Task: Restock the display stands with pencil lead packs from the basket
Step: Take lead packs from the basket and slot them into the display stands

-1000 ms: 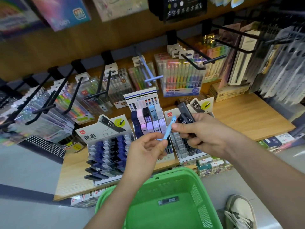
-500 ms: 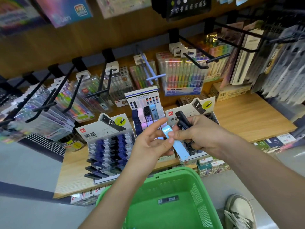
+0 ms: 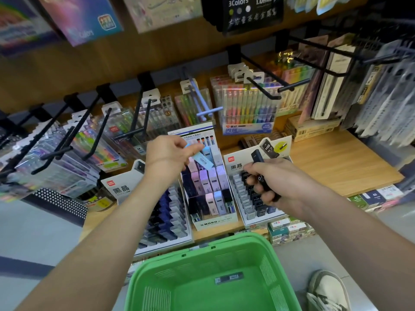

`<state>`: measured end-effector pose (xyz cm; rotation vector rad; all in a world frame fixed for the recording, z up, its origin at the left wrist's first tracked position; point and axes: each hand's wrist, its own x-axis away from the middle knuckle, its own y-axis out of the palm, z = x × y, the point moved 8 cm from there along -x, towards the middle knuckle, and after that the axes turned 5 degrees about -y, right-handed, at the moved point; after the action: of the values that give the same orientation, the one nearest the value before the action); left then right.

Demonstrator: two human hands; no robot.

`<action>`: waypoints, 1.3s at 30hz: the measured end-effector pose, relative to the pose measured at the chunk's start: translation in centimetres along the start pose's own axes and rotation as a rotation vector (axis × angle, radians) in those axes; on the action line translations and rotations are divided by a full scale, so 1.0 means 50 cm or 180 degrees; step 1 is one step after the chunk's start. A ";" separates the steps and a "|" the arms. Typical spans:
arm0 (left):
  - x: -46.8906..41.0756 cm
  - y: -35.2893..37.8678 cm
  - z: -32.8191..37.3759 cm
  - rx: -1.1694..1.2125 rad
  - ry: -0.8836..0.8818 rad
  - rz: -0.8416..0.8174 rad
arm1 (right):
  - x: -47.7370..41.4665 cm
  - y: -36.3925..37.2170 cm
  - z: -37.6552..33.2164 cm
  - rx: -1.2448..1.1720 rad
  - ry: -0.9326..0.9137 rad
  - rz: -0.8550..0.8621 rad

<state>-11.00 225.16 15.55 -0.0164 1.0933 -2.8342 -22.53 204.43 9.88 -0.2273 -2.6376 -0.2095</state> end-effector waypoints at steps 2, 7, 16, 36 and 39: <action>-0.031 0.013 0.024 -0.0693 0.0379 -0.0023 | -0.002 -0.004 -0.003 -0.0059 -0.0044 0.0012; -0.058 0.068 0.048 -0.1748 0.1099 -0.0204 | -0.007 -0.014 -0.007 -0.0150 -0.0115 0.0065; -0.072 0.135 0.022 -0.1987 0.1380 -0.0466 | -0.007 -0.017 -0.012 -0.0165 -0.0156 0.0072; -0.072 0.152 0.042 -0.3006 0.1688 -0.0519 | 0.004 0.001 -0.017 -0.0348 -0.0200 -0.0247; -0.062 0.160 0.045 -0.2973 0.1757 -0.0367 | 0.006 0.004 -0.012 -0.0337 -0.0153 -0.0320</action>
<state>-7.05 218.06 11.92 0.6642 2.4728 -2.1585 -22.45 204.56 10.57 -0.1364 -2.6911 -0.3825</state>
